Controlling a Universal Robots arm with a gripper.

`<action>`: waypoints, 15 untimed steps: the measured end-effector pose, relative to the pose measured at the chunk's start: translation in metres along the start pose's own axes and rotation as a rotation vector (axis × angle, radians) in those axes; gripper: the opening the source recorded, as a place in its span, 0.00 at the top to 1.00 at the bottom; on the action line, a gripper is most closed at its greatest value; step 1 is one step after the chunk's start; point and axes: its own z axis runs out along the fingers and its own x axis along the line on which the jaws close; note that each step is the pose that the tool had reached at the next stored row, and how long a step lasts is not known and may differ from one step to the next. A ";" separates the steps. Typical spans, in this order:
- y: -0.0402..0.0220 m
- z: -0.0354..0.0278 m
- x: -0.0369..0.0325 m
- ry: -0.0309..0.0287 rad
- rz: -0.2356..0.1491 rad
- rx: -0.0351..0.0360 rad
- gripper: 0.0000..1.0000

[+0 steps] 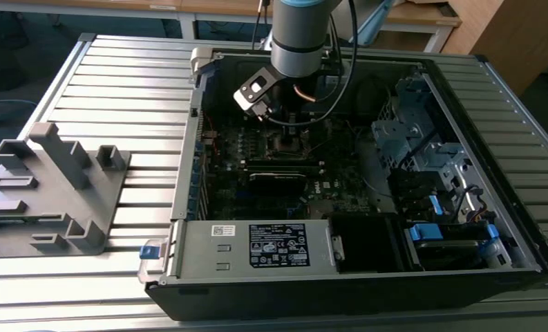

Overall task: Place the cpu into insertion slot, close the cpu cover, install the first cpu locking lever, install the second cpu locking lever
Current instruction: 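Place the cpu into insertion slot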

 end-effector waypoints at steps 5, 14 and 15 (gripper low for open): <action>-0.0002 0.0026 -0.0001 0.0000 0.000 0.0001 0.89; -0.0003 0.0041 -0.0002 -0.0007 0.000 0.0004 0.89; -0.0002 0.0043 -0.0002 -0.0003 0.000 0.0002 0.89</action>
